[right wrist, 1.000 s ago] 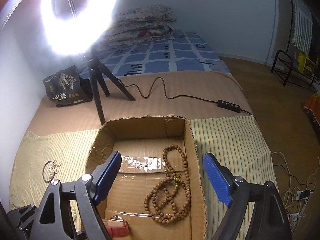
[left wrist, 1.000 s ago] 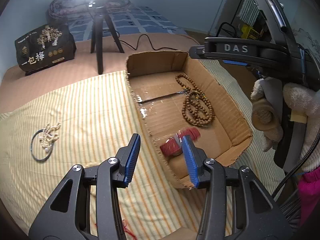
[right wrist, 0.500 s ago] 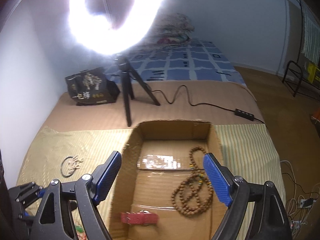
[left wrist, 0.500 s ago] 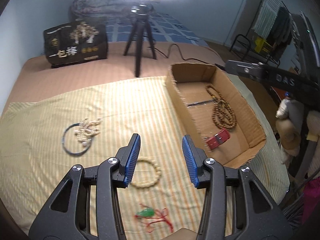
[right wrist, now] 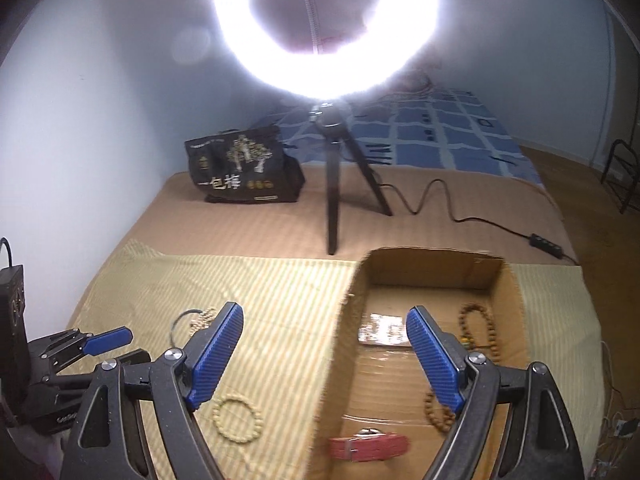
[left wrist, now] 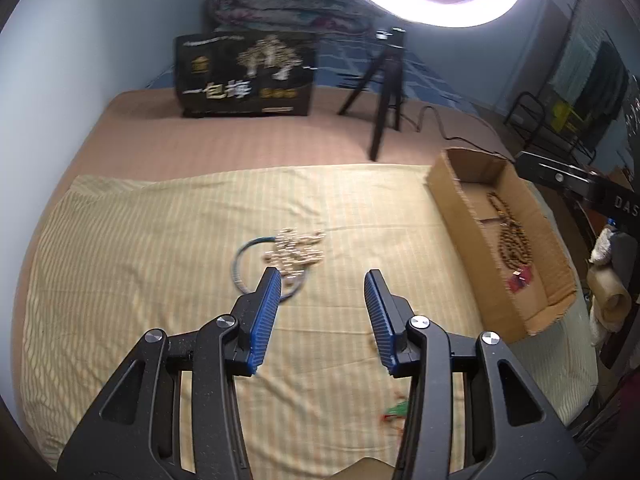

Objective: Organize jewelry
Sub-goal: 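Withdraw both tools from the box toward the blue bangle and pearls, then close the left tool on the blue bangle while the right tool grasps the pearl necklace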

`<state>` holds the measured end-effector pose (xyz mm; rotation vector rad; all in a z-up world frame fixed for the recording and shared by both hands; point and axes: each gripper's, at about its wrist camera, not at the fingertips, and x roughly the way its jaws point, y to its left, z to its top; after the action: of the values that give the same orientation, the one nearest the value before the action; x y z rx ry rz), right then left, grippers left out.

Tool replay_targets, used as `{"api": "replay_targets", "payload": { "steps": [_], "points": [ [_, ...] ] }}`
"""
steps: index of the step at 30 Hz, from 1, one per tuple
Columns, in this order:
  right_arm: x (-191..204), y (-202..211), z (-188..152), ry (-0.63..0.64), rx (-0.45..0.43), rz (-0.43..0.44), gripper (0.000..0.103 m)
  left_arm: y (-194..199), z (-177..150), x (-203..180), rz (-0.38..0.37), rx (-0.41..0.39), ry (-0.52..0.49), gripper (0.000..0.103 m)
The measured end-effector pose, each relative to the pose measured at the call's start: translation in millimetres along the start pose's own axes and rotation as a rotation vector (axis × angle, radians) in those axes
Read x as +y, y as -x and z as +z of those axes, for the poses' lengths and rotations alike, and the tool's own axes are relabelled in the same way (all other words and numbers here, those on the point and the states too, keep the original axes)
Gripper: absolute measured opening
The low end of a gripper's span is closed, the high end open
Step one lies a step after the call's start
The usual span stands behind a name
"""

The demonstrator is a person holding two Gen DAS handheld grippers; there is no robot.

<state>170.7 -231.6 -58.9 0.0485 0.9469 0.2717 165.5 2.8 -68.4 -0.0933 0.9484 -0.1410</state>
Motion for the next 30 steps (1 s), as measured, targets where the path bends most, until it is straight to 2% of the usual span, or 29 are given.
{"api": "replay_targets", "payload": {
  "steps": [6, 13, 30],
  "points": [
    [20.4, -20.4, 0.4, 0.01, 0.034, 0.039, 0.085, -5.3, -3.2, 39.2, 0.032, 0.025, 0.067, 0.044],
    [39.6, -39.3, -4.0, 0.043, 0.078, 0.066, 0.08, -13.7, -1.8, 66.0, 0.044, 0.045, 0.124, 0.044],
    [64.9, -69.9, -9.8, 0.043, 0.168, 0.131, 0.066, -48.3, -1.1, 66.8, 0.041, 0.125, 0.091, 0.044]
  ]
}}
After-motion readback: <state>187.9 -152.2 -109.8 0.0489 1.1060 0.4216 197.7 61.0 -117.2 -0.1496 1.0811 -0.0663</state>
